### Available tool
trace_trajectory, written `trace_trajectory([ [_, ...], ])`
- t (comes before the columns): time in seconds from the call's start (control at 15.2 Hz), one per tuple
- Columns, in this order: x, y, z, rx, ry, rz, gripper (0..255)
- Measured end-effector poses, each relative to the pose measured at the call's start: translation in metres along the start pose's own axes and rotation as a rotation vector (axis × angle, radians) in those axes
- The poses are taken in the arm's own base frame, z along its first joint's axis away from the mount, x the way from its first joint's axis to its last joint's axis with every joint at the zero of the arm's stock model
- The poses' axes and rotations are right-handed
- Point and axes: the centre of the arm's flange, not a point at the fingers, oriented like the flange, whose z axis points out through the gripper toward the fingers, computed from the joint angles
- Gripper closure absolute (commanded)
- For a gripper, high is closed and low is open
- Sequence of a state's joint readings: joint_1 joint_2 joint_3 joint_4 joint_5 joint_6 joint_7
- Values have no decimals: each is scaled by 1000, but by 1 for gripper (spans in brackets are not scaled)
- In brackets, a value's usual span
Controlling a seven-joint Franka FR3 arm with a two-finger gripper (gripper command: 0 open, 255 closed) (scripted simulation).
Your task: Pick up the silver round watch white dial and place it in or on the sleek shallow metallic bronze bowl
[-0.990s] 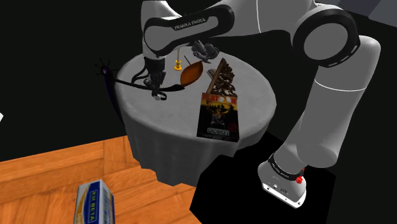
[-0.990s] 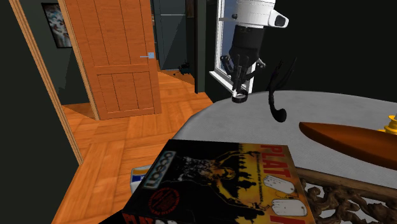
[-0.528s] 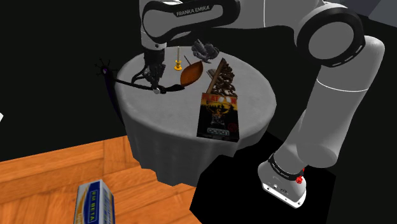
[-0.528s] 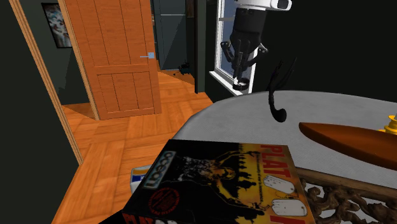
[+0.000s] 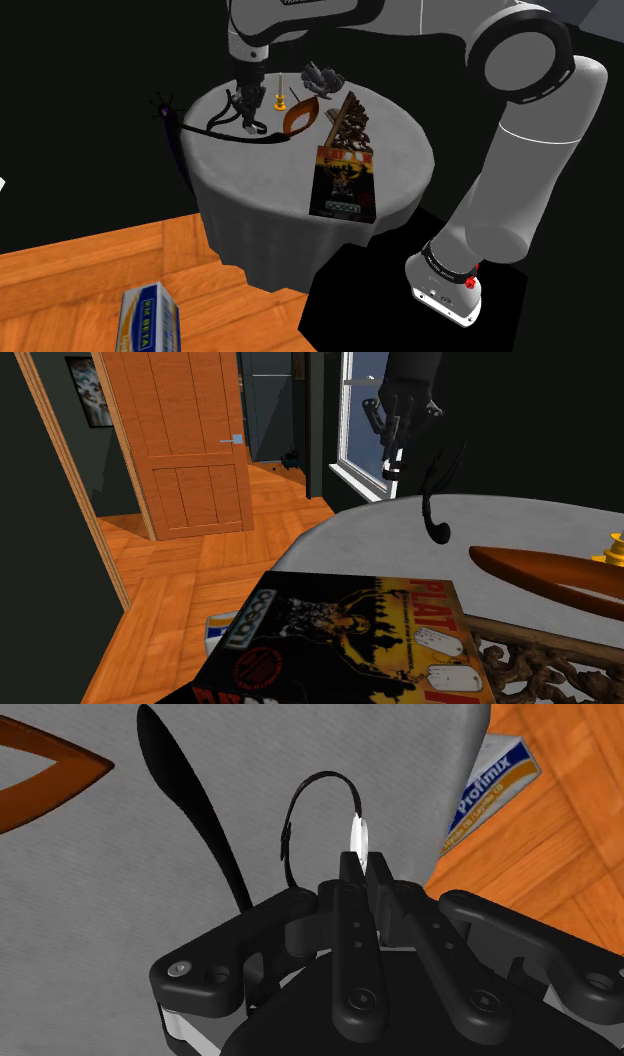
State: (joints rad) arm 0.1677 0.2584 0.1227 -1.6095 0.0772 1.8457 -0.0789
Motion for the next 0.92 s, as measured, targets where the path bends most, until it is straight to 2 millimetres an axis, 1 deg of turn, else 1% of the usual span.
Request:
trace_trajectory([
  [0.13, -4, 24, -3, 0, 0, 1, 255],
  [0.33, -2, 62, -14, 0, 0, 0, 255],
  [0.46, -6, 89, -19, 0, 0, 0, 255],
  [0.66, -8, 129, -22, 0, 0, 1, 255],
  [0.92, -13, 181, -36, 0, 0, 1, 255],
])
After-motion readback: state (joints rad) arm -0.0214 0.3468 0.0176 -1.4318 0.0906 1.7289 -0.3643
